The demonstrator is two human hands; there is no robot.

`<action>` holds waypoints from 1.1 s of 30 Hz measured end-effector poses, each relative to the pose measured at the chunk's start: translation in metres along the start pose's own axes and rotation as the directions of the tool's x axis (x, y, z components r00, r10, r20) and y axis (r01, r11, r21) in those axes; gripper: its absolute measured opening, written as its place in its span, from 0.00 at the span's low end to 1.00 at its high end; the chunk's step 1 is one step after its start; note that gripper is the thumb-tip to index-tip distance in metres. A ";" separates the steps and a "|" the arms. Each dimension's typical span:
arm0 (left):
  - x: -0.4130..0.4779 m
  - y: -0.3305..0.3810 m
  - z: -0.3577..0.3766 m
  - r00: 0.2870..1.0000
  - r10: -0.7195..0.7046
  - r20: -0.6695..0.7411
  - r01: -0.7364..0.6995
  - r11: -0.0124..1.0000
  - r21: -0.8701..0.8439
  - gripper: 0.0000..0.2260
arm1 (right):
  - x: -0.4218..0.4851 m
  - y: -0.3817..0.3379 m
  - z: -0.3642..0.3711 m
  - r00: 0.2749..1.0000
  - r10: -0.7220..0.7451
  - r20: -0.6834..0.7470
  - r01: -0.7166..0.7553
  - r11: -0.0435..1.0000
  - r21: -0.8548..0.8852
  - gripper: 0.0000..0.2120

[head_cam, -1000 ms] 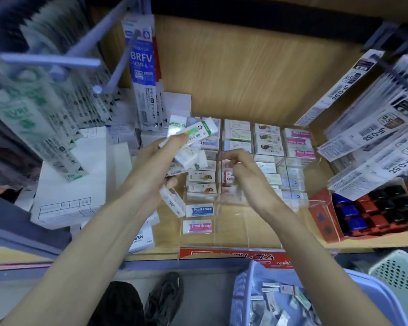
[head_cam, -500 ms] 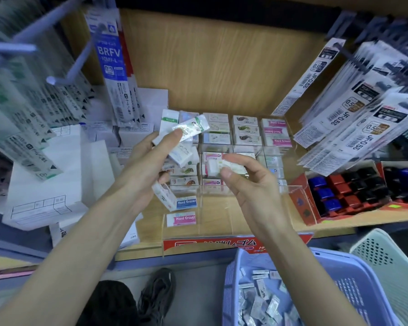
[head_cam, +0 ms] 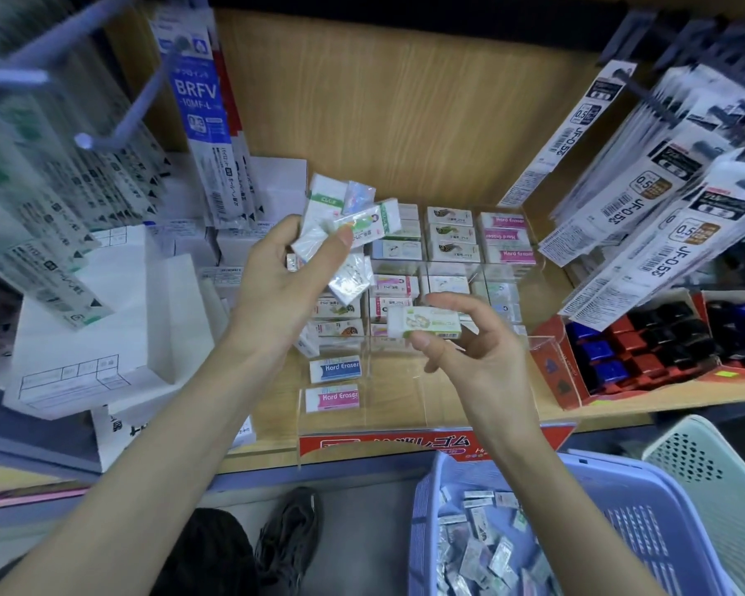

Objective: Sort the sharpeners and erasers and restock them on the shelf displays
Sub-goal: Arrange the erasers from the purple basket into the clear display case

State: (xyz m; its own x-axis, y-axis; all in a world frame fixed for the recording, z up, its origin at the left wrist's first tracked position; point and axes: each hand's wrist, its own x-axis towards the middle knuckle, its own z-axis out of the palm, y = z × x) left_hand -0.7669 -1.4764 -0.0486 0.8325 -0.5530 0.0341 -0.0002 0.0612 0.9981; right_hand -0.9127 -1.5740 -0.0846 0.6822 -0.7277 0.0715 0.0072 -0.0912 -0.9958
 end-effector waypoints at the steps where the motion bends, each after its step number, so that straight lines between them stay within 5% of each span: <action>1: 0.000 0.000 -0.001 1.000 -0.003 -0.002 0.003 1.000 0.003 0.02 | -0.001 0.002 0.000 1.000 0.000 -0.008 0.000 1.000 -0.004 0.15; 9: 0.009 -0.003 -0.020 0.993 -0.055 -0.101 0.057 0.998 0.013 0.01 | 0.004 0.024 -0.010 0.999 0.038 -0.022 -0.039 0.998 -0.042 0.18; 13: 0.007 -0.004 -0.018 0.995 -0.067 -0.073 0.068 0.998 0.015 0.01 | 0.022 0.033 -0.030 0.982 -0.010 -0.187 -0.037 0.968 -0.249 0.14; 17: 0.008 -0.004 -0.011 0.997 -0.058 -0.060 0.060 0.998 0.025 0.01 | 0.044 0.035 -0.055 0.957 -0.146 -0.250 -0.011 0.845 -0.534 0.11; 24: 0.008 -0.006 0.005 0.999 -0.052 -0.004 0.052 0.999 0.003 0.02 | 0.079 0.041 -0.042 0.981 -0.132 -0.139 0.003 0.735 -0.678 0.12; 29: 0.006 -0.009 0.013 0.997 -0.067 0.041 0.067 0.998 -0.001 0.02 | 0.078 0.056 -0.039 0.940 -0.325 -0.098 0.029 0.364 -0.931 0.12; 32: 0.004 -0.010 0.015 0.993 -0.084 0.088 0.082 0.996 0.021 0.04 | 0.075 0.047 -0.034 0.923 -0.360 -0.137 0.005 0.366 -0.930 0.13; 33: 0.003 -0.010 0.015 0.990 -0.087 0.111 0.083 0.996 0.039 0.04 | 0.071 0.038 -0.032 0.918 -0.368 -0.146 0.037 0.446 -0.894 0.13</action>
State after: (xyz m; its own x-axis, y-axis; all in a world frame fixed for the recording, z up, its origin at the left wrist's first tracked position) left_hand -0.7722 -1.4912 -0.0578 0.7629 -0.6448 -0.0473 0.0472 -0.0174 0.9987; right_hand -0.8874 -1.6511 -0.1154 0.5169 -0.7338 0.4409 -0.6256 -0.6754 -0.3906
